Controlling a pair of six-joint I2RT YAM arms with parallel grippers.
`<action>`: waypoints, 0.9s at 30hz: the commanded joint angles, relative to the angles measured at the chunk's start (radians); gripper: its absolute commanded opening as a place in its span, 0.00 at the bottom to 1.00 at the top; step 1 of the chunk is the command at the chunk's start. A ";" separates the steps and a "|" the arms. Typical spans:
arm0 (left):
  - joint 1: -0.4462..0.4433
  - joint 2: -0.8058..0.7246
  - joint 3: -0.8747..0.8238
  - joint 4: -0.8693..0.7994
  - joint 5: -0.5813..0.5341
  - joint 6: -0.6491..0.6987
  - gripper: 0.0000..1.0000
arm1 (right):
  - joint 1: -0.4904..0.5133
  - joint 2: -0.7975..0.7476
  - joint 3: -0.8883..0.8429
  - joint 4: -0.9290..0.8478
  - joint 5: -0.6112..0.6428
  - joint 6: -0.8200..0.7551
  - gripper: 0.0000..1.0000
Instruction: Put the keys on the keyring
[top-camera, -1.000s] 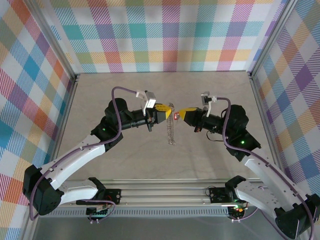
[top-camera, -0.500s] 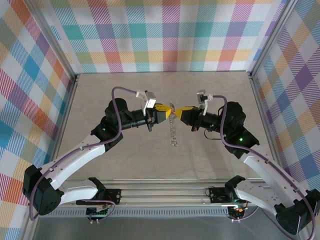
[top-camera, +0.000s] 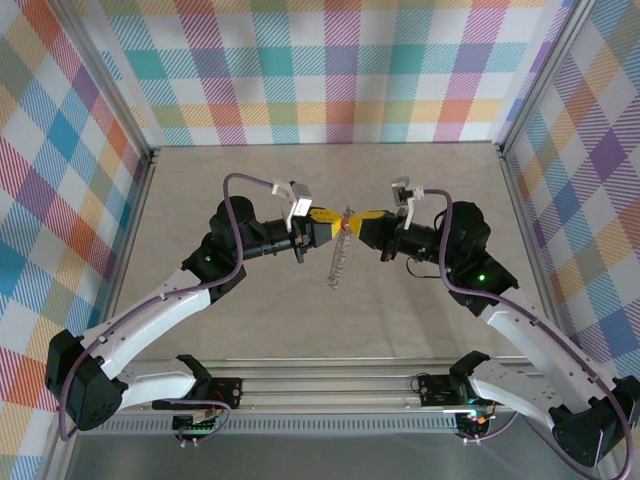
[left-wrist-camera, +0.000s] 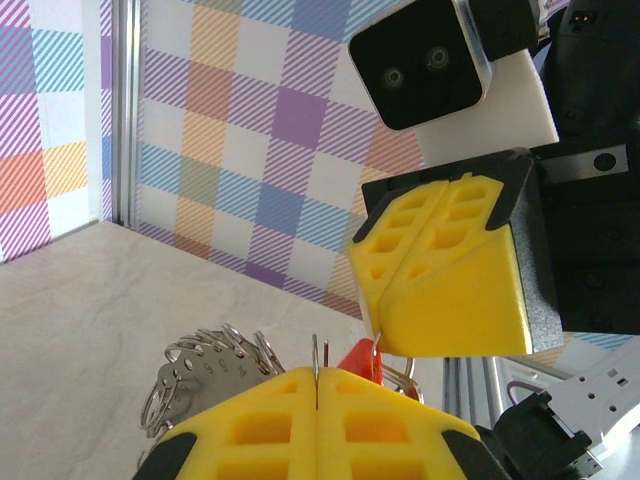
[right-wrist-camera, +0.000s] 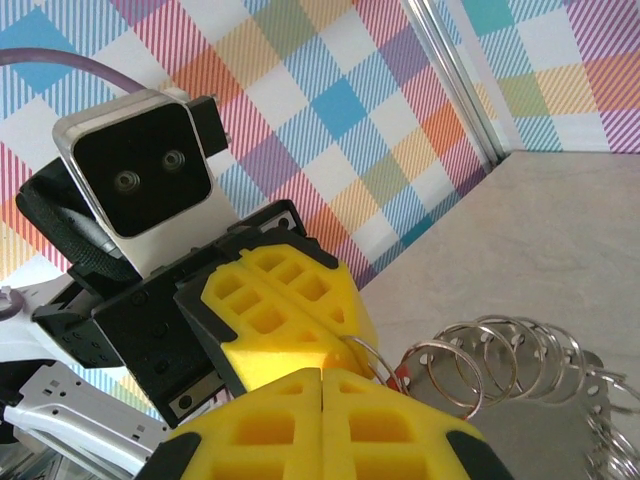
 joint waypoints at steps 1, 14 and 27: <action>-0.011 -0.009 0.029 0.068 0.023 -0.008 0.00 | 0.007 0.006 0.032 0.015 0.021 -0.025 0.00; -0.011 -0.013 0.029 0.074 0.033 -0.016 0.00 | 0.007 0.037 0.038 0.003 0.046 -0.032 0.00; -0.012 -0.025 0.021 0.091 0.023 -0.028 0.00 | 0.006 0.014 -0.015 -0.065 0.128 -0.057 0.00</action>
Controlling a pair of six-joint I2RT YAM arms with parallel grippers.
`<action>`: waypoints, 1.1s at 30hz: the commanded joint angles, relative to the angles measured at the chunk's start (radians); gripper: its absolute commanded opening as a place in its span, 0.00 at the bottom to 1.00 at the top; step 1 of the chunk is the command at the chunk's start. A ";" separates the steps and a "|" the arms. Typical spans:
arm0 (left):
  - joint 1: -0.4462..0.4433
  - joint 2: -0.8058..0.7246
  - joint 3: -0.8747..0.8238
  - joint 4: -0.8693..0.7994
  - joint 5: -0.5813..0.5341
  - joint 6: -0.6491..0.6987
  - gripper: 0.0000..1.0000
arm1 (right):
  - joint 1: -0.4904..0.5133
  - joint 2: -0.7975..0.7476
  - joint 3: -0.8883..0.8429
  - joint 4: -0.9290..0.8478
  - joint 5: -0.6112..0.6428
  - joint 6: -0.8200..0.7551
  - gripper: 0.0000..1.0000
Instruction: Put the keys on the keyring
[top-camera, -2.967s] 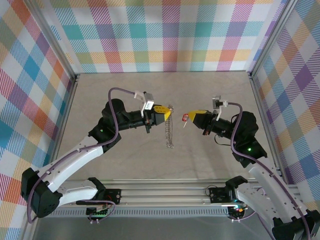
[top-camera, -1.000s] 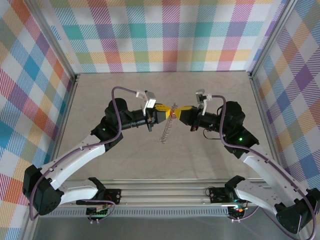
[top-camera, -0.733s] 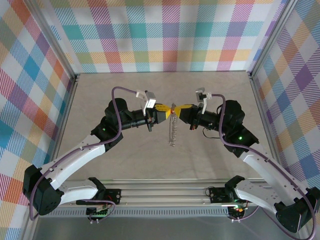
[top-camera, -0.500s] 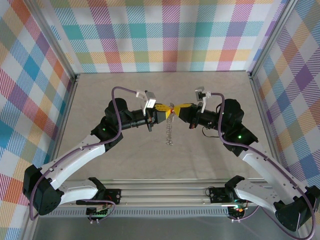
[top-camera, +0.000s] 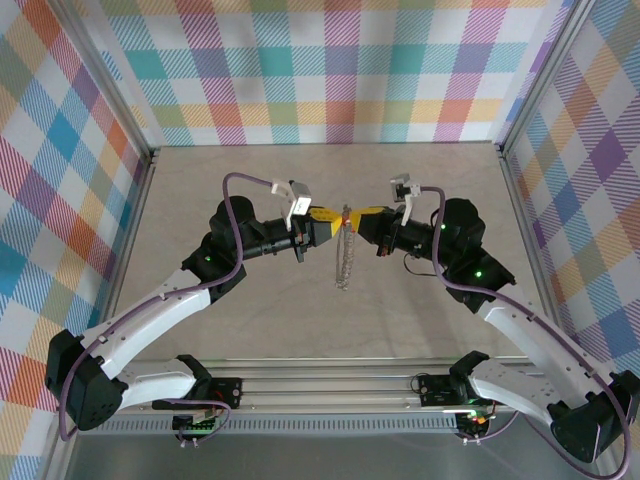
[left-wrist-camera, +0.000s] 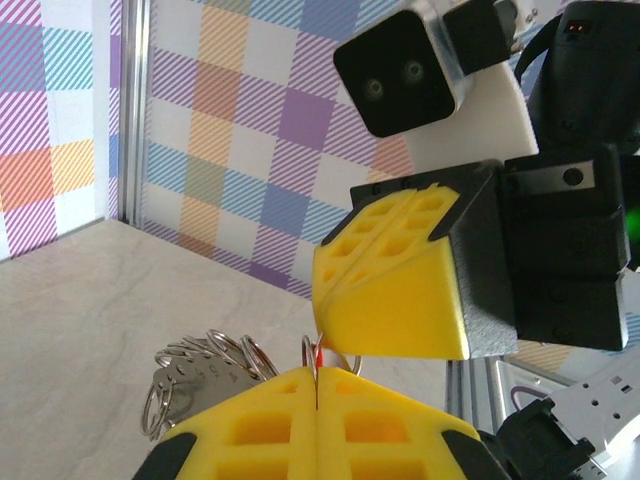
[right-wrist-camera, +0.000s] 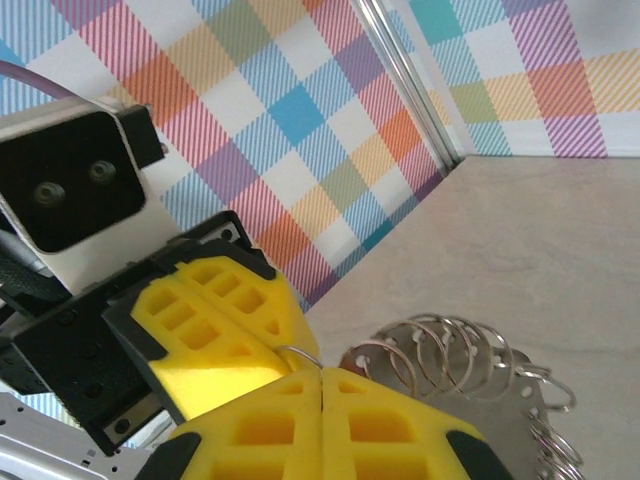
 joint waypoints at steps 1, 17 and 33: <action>-0.013 -0.026 0.019 0.090 0.035 -0.012 0.00 | 0.006 -0.010 -0.023 -0.035 0.048 -0.022 0.00; -0.012 -0.026 0.012 0.091 0.019 -0.012 0.00 | 0.006 -0.009 -0.037 -0.014 0.005 -0.008 0.00; -0.012 -0.063 -0.007 0.065 0.009 -0.002 0.00 | -0.017 -0.037 -0.265 -0.143 0.162 -0.047 0.00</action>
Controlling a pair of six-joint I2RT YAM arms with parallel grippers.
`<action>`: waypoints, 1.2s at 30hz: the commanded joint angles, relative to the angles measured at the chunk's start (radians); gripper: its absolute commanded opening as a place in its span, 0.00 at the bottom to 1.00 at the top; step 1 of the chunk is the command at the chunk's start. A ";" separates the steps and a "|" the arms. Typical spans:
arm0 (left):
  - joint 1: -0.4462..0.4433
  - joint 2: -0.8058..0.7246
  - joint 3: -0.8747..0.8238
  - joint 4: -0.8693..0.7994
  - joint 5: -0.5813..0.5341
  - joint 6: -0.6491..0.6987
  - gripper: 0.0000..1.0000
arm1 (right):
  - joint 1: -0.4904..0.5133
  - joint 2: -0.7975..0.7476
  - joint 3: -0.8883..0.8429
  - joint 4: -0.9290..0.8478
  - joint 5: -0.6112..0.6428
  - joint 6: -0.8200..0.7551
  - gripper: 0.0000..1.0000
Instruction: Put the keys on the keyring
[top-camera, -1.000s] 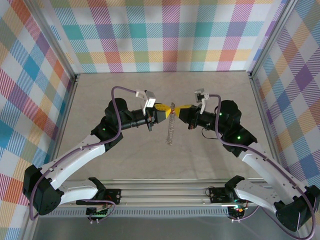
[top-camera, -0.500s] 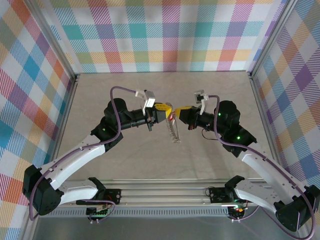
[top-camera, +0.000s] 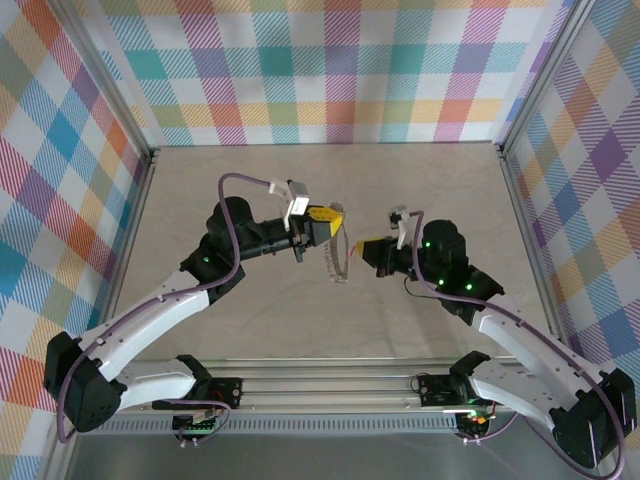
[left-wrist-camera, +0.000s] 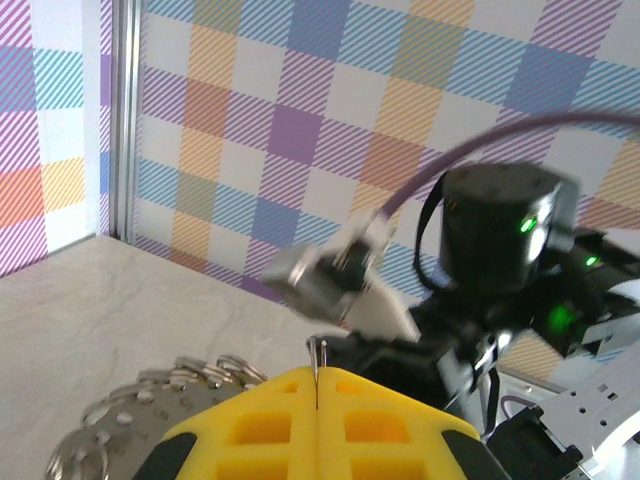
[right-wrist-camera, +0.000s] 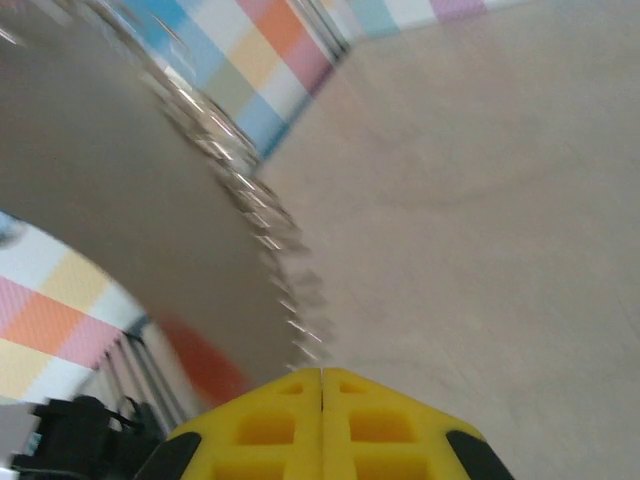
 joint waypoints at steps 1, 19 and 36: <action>-0.011 -0.049 -0.008 0.039 -0.003 0.008 0.00 | -0.008 -0.001 -0.052 -0.056 0.066 -0.032 0.00; -0.011 -0.066 -0.027 0.045 -0.007 0.010 0.00 | -0.010 0.363 -0.071 -0.156 0.214 -0.030 0.00; -0.010 -0.083 -0.042 0.058 -0.006 0.006 0.00 | -0.009 0.462 -0.009 -0.130 0.258 0.040 0.45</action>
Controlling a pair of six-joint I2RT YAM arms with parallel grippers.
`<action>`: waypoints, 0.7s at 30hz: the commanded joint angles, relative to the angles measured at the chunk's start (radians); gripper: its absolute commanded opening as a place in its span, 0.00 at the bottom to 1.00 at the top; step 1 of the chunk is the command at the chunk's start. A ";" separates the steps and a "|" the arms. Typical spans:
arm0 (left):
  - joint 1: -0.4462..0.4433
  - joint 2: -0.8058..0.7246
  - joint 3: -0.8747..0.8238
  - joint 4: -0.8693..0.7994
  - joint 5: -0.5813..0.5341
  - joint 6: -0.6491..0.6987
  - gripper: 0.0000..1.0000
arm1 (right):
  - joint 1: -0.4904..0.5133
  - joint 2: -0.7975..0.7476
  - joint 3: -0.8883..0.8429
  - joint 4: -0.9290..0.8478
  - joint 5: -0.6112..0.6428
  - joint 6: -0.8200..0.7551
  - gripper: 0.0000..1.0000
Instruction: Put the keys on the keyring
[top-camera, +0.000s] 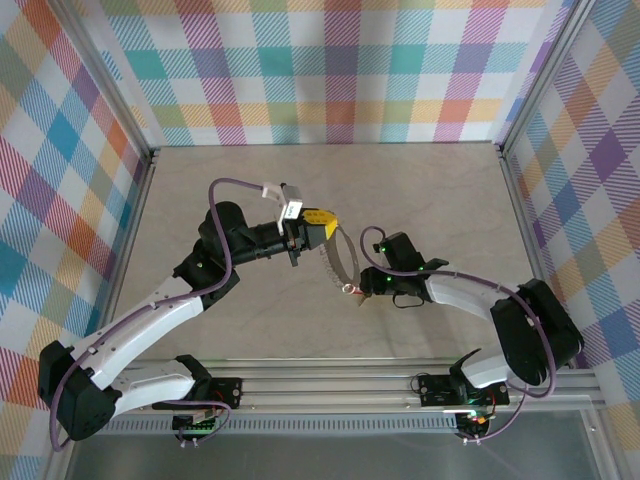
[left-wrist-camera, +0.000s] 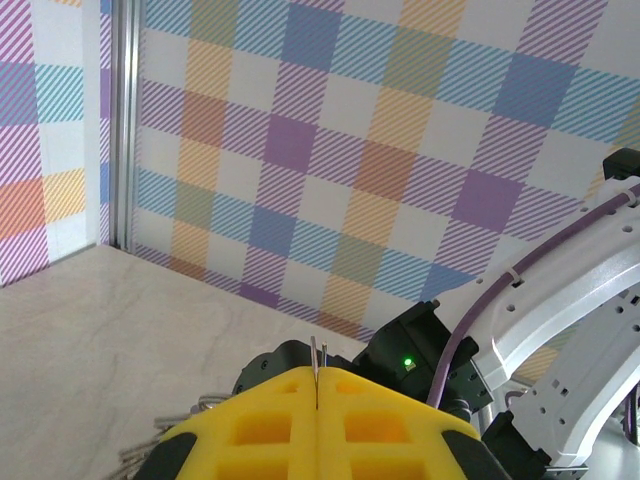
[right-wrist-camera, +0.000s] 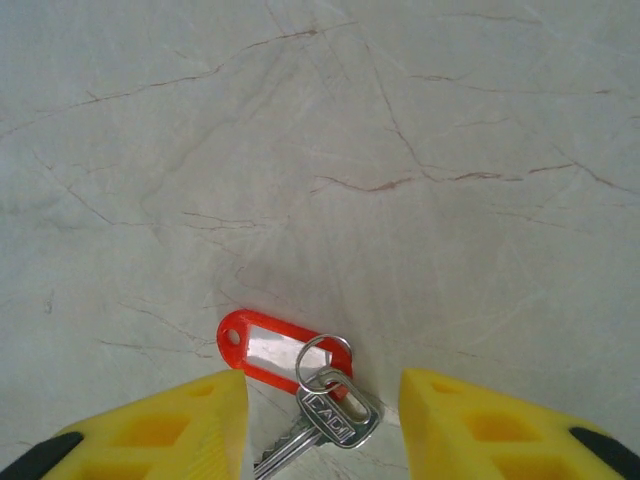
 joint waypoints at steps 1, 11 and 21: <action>-0.010 -0.038 -0.014 0.059 -0.005 0.006 0.00 | -0.003 -0.038 0.016 -0.016 0.039 0.049 0.45; -0.012 -0.052 -0.026 0.067 -0.010 0.002 0.00 | 0.020 -0.022 -0.009 -0.015 0.014 0.146 0.46; -0.010 -0.052 -0.024 0.067 -0.011 0.006 0.00 | 0.069 0.050 0.055 -0.078 0.092 0.122 0.45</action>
